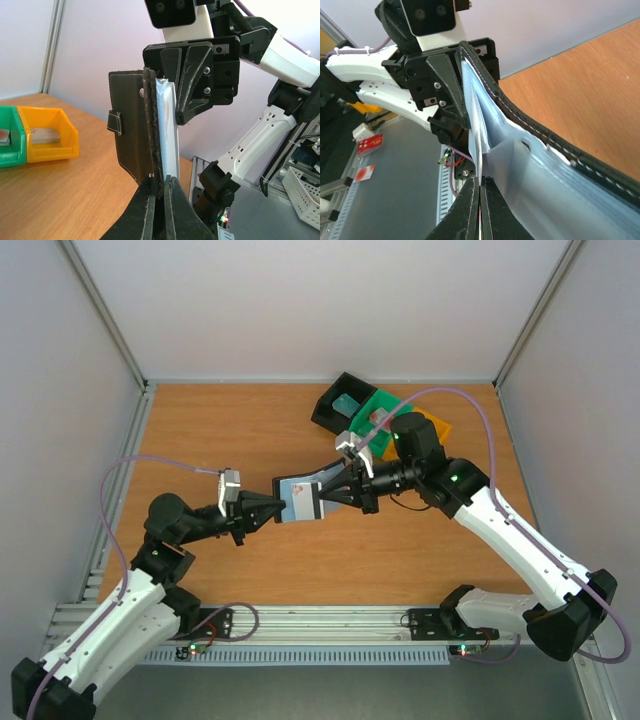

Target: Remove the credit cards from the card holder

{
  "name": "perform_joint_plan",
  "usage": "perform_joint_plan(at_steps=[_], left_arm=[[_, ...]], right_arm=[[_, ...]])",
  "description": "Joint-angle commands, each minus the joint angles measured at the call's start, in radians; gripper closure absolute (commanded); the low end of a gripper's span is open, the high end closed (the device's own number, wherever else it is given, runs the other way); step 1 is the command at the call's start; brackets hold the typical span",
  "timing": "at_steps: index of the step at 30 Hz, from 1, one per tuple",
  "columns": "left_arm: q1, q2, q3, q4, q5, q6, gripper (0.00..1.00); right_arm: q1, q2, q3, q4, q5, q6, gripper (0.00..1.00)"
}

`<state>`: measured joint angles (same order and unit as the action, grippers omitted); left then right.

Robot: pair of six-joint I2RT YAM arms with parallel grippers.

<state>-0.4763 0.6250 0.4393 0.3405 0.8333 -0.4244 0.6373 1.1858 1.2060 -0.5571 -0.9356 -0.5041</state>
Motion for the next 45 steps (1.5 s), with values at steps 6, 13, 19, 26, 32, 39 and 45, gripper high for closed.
perform_joint_plan(at_steps=[6,13,19,26,32,39,45], left_arm=[[0.005,-0.019,0.005,0.071,-0.011,0.004,1.0],[0.005,-0.008,-0.003,0.079,-0.008,0.0,1.0],[-0.019,0.032,-0.06,0.145,-0.059,-0.08,1.0],[-0.071,0.146,-0.141,0.231,-0.127,-0.087,1.0],[-0.07,0.487,-0.095,0.274,-0.208,-0.297,1.0],[-0.07,0.853,0.002,0.225,-0.211,-0.371,1.0],[-0.064,1.092,0.122,0.197,-0.154,-0.4,1.0]], right_arm=[[-0.063,-0.032,0.014,-0.081,-0.012,-0.05,0.99],[-0.068,-0.001,0.015,-0.012,-0.058,0.006,0.99],[-0.049,0.057,-0.036,0.236,-0.086,0.167,0.99],[-0.042,0.063,-0.139,0.348,0.035,0.288,0.99],[-0.042,0.083,-0.244,0.228,0.212,0.46,0.99],[-0.042,0.205,-0.329,0.214,0.321,0.573,0.99],[-0.074,0.387,-0.278,0.179,0.328,0.588,0.99]])
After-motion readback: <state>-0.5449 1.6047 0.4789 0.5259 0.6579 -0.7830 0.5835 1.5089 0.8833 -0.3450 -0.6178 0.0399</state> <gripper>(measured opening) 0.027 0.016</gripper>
